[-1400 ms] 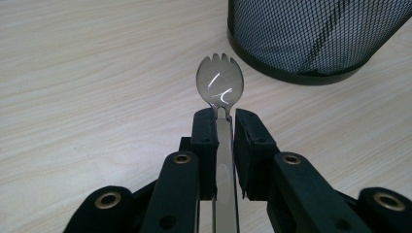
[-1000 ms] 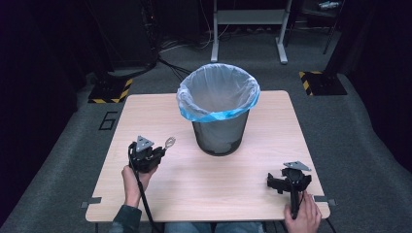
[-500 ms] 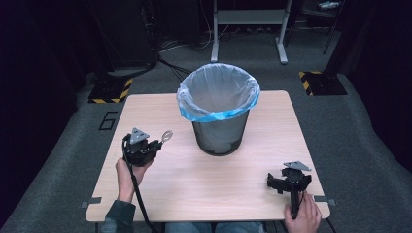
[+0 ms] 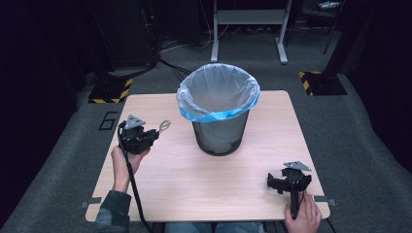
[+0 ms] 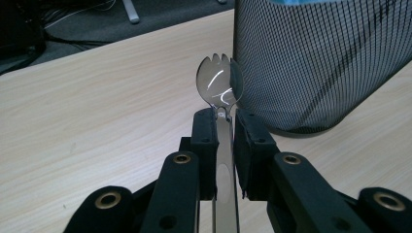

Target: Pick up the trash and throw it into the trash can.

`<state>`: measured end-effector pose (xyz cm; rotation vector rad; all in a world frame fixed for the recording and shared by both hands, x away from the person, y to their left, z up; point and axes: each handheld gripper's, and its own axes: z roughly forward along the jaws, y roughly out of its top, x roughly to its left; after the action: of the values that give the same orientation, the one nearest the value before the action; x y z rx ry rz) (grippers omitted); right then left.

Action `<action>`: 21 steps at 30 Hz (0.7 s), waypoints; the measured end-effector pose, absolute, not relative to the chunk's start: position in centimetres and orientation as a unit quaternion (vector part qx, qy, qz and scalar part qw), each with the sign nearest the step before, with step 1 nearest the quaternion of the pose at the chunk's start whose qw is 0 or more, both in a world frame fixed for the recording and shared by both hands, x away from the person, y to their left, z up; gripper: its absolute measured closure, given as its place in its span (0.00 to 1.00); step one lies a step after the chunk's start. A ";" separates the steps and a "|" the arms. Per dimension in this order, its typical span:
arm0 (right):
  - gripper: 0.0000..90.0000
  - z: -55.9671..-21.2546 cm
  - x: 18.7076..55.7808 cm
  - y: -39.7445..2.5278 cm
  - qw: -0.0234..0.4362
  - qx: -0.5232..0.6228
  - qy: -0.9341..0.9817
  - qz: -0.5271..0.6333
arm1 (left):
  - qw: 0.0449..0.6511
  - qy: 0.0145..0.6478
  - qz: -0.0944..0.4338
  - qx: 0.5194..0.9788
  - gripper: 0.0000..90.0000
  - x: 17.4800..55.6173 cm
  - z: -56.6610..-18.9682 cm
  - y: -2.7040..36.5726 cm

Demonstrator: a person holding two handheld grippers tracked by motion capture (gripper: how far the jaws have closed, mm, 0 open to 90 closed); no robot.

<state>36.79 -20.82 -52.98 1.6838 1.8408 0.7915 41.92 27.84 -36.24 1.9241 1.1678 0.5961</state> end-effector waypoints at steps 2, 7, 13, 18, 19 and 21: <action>0.00 -53.0 36.8 -20.8 0.259 0.621 0.679 0.292 | 0.401 0.459 0.236 0.757 0.88 42.3 -35.7 27.8; 0.00 -53.0 36.8 -20.8 0.259 0.621 0.679 0.292 | 0.403 0.457 0.240 0.756 0.88 42.5 -34.8 27.7; 0.00 -53.0 36.8 -20.8 0.259 0.621 0.679 0.292 | 0.406 0.458 0.248 0.750 0.88 42.9 -33.6 28.0; 0.00 -53.0 36.8 -20.8 0.259 0.621 0.679 0.292 | 0.410 0.456 0.258 0.747 0.88 43.1 -32.0 28.2; 0.00 -53.0 36.8 -20.8 0.259 0.621 0.679 0.292 | 0.410 0.456 0.258 0.747 0.88 43.1 -32.0 28.2; 0.00 -53.0 36.8 -20.8 0.259 0.621 0.679 0.292 | 0.411 0.455 0.263 0.745 0.88 43.2 -31.2 28.3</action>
<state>36.79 -20.82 -52.98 1.6834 1.8411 0.7912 43.23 28.30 -31.20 1.8757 1.1448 0.6625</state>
